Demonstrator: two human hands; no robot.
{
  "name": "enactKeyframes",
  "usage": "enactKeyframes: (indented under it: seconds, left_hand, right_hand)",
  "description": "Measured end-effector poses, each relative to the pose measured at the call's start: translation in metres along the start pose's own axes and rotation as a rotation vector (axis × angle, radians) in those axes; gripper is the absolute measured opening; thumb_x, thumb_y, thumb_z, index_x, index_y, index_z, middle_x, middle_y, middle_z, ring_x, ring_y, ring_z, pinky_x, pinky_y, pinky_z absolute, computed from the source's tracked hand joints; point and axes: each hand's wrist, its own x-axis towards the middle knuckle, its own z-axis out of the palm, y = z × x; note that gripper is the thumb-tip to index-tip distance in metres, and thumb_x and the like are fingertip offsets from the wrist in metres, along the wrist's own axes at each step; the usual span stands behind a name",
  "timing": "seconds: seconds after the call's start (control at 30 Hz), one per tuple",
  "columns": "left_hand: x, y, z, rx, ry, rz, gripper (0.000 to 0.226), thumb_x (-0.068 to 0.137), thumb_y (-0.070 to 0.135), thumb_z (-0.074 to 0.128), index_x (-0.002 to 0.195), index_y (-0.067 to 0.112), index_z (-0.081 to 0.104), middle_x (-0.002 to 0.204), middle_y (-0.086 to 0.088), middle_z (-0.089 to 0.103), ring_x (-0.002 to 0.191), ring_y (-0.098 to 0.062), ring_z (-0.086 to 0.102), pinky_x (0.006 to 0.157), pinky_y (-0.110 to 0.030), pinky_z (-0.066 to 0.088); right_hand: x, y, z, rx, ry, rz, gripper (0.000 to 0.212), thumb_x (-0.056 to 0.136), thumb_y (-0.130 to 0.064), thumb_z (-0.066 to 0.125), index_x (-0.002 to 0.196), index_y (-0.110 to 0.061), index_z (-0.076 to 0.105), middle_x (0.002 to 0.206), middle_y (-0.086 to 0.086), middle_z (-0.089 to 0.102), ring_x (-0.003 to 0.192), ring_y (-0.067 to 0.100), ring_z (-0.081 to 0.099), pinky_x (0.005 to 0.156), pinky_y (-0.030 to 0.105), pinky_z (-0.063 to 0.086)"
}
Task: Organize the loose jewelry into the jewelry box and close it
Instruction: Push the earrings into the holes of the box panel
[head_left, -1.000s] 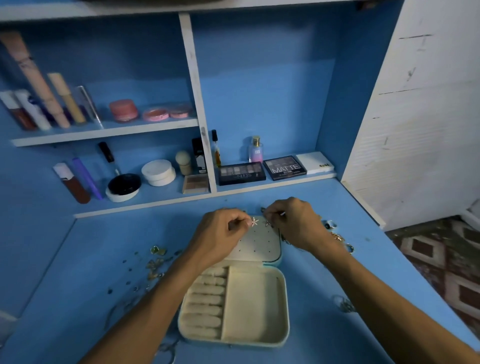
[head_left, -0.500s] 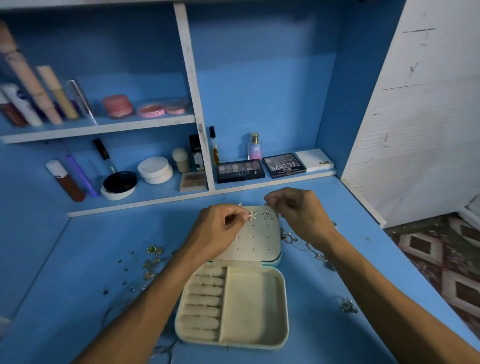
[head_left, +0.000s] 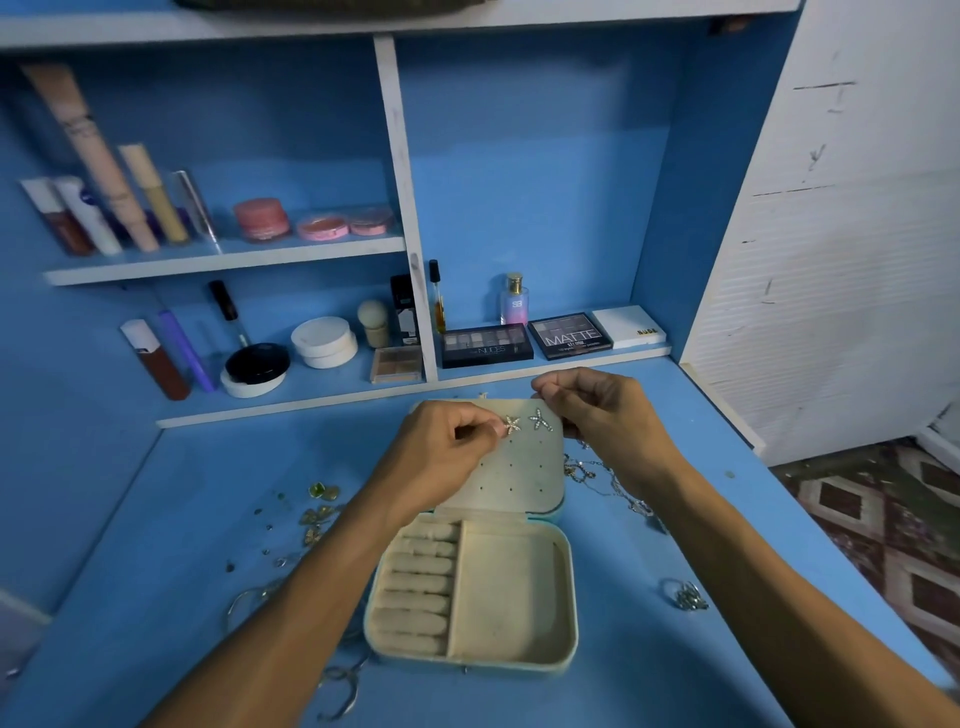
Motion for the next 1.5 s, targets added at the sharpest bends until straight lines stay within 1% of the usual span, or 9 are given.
enactKeyframes:
  seconds: [0.2, 0.27, 0.33, 0.53, 0.63, 0.77, 1.1, 1.4, 1.5]
  left_hand:
    - [-0.003, 0.006, 0.003, 0.084, 0.068, 0.008, 0.014, 0.097, 0.025, 0.065, 0.101, 0.022, 0.079, 0.095, 0.015, 0.075, 0.087, 0.005, 0.066, 0.075, -0.009, 0.048]
    - [-0.004, 0.008, 0.005, 0.131, 0.127, -0.008, 0.015, 0.097, 0.029, 0.065, 0.100, 0.023, 0.079, 0.090, 0.014, 0.074, 0.080, 0.001, 0.065, 0.069, -0.016, 0.048]
    - [-0.004, 0.008, 0.008, 0.137, 0.163, -0.018, 0.017, 0.097, 0.032, 0.065, 0.100, 0.023, 0.079, 0.089, 0.014, 0.074, 0.078, 0.000, 0.064, 0.067, -0.017, 0.046]
    - [0.000, 0.006, 0.011, -0.115, 0.111, -0.090, 0.009, 0.095, 0.027, 0.069, 0.093, 0.027, 0.078, 0.086, 0.012, 0.076, 0.082, -0.009, 0.070, 0.070, -0.014, 0.051]
    - [0.000, 0.003, 0.011, -0.112, 0.116, -0.068, 0.009, 0.093, 0.023, 0.071, 0.092, 0.026, 0.079, 0.089, 0.014, 0.077, 0.087, -0.003, 0.070, 0.078, -0.015, 0.052]
    - [-0.005, 0.000, 0.013, -0.110, 0.141, -0.015, 0.009, 0.092, 0.018, 0.072, 0.094, 0.023, 0.079, 0.090, 0.012, 0.077, 0.086, -0.002, 0.070, 0.080, -0.014, 0.053]
    - [-0.005, 0.005, 0.018, -0.186, 0.198, -0.014, 0.011, 0.094, 0.019, 0.070, 0.101, 0.017, 0.078, 0.091, 0.011, 0.076, 0.084, 0.005, 0.068, 0.072, -0.004, 0.046]
    - [-0.006, 0.005, 0.022, -0.101, 0.224, 0.018, 0.013, 0.097, 0.020, 0.066, 0.103, 0.018, 0.077, 0.094, 0.016, 0.073, 0.089, 0.007, 0.065, 0.076, -0.004, 0.046]
    - [-0.007, 0.006, 0.023, -0.013, 0.260, 0.026, 0.009, 0.095, 0.025, 0.069, 0.095, 0.026, 0.077, 0.087, 0.023, 0.071, 0.085, 0.009, 0.065, 0.076, -0.010, 0.050]
  right_hand:
    - [-0.002, -0.002, 0.001, 0.022, 0.001, 0.021, 0.017, 0.098, -0.017, 0.062, 0.106, -0.007, 0.073, 0.089, 0.003, 0.075, 0.072, 0.005, 0.066, 0.061, 0.013, 0.050]
    - [-0.002, -0.002, 0.001, 0.016, 0.005, 0.036, 0.018, 0.098, -0.017, 0.061, 0.107, -0.007, 0.073, 0.093, 0.005, 0.075, 0.078, 0.008, 0.068, 0.066, 0.016, 0.053]
    - [-0.002, -0.001, 0.001, 0.019, 0.006, 0.047, 0.019, 0.098, -0.017, 0.062, 0.108, -0.007, 0.073, 0.095, 0.005, 0.076, 0.083, 0.011, 0.069, 0.071, 0.019, 0.057]
    - [-0.001, -0.002, 0.000, 0.040, -0.003, 0.046, 0.018, 0.098, -0.016, 0.061, 0.107, -0.006, 0.073, 0.092, 0.004, 0.076, 0.076, 0.007, 0.069, 0.067, 0.016, 0.053]
    - [0.000, -0.002, 0.000, 0.040, -0.005, 0.046, 0.017, 0.098, -0.015, 0.062, 0.106, -0.006, 0.074, 0.090, 0.003, 0.076, 0.077, 0.008, 0.068, 0.070, 0.019, 0.056]
    - [-0.001, 0.000, 0.000, 0.063, -0.008, 0.051, 0.016, 0.098, -0.015, 0.062, 0.105, -0.006, 0.074, 0.090, 0.004, 0.075, 0.081, 0.011, 0.068, 0.083, 0.029, 0.060]
    - [0.000, -0.001, 0.002, 0.084, -0.002, 0.071, 0.017, 0.098, -0.016, 0.061, 0.106, -0.006, 0.073, 0.091, 0.003, 0.076, 0.078, 0.009, 0.068, 0.073, 0.021, 0.057]
    - [-0.001, -0.002, 0.001, 0.111, -0.015, 0.088, 0.016, 0.098, -0.016, 0.061, 0.104, -0.009, 0.074, 0.093, 0.004, 0.076, 0.082, 0.012, 0.068, 0.078, 0.024, 0.059]
    - [-0.001, -0.001, 0.001, 0.115, -0.022, 0.086, 0.015, 0.098, -0.016, 0.061, 0.103, -0.009, 0.074, 0.092, 0.004, 0.076, 0.083, 0.013, 0.068, 0.080, 0.026, 0.060]
